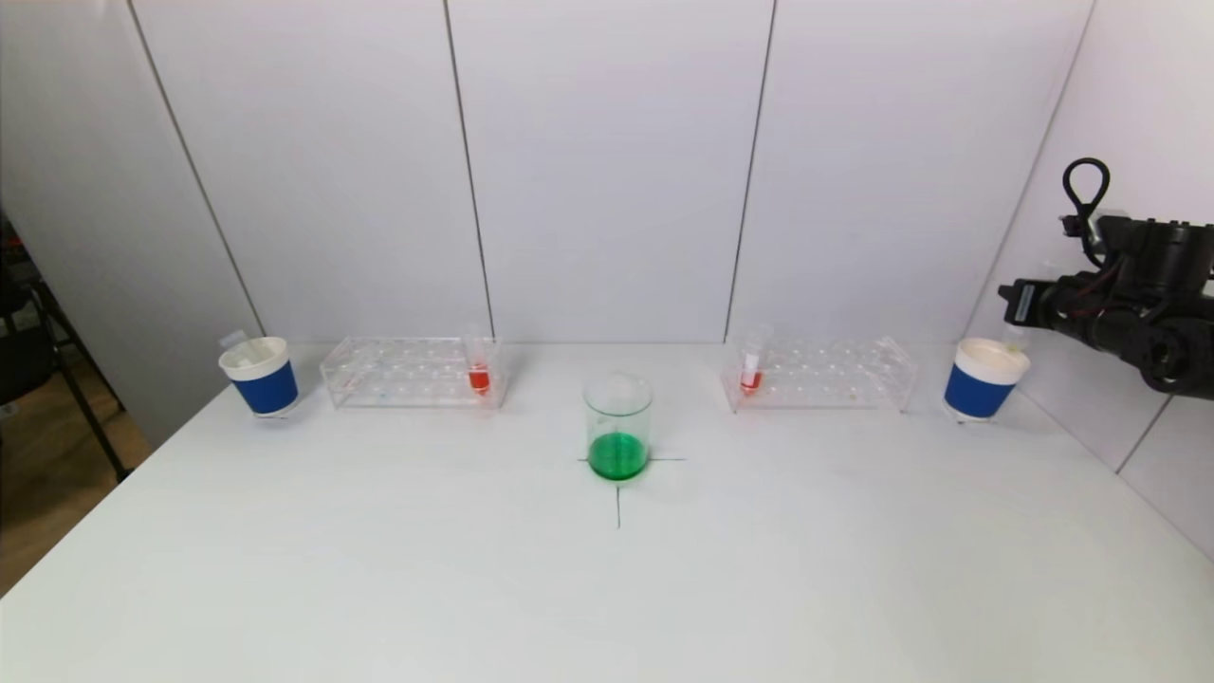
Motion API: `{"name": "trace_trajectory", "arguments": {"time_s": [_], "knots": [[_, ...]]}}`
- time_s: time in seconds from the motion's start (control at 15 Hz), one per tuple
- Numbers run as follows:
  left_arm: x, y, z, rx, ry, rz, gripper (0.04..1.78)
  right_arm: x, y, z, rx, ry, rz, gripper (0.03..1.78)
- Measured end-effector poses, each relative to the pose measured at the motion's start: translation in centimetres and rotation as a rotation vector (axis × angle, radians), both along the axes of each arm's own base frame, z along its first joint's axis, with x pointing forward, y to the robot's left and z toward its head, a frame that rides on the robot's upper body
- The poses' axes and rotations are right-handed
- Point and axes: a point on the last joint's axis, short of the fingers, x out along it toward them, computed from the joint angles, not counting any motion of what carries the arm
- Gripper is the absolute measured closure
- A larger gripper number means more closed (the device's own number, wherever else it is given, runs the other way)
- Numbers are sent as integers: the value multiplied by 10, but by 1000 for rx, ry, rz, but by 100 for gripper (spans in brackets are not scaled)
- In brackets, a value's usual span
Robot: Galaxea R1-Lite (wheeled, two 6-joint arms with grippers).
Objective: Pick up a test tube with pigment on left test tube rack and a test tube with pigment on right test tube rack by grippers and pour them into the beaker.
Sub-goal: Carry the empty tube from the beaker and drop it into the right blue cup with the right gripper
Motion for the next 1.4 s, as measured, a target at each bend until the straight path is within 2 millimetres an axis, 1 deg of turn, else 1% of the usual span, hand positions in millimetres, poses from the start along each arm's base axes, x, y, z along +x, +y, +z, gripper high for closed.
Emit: {"name": "trace_trajectory", "arguments": {"time_s": [0.53, 1.13, 1.4], "knots": [[0, 0, 0, 0, 0, -1, 6, 4, -1, -33, 17, 16, -1, 126], [0, 0, 0, 0, 0, 0, 6, 7, 0, -49, 35, 51, 7, 126], [0, 0, 0, 1, 0, -1, 6, 7, 0, -50, 36, 56, 7, 126]]}}
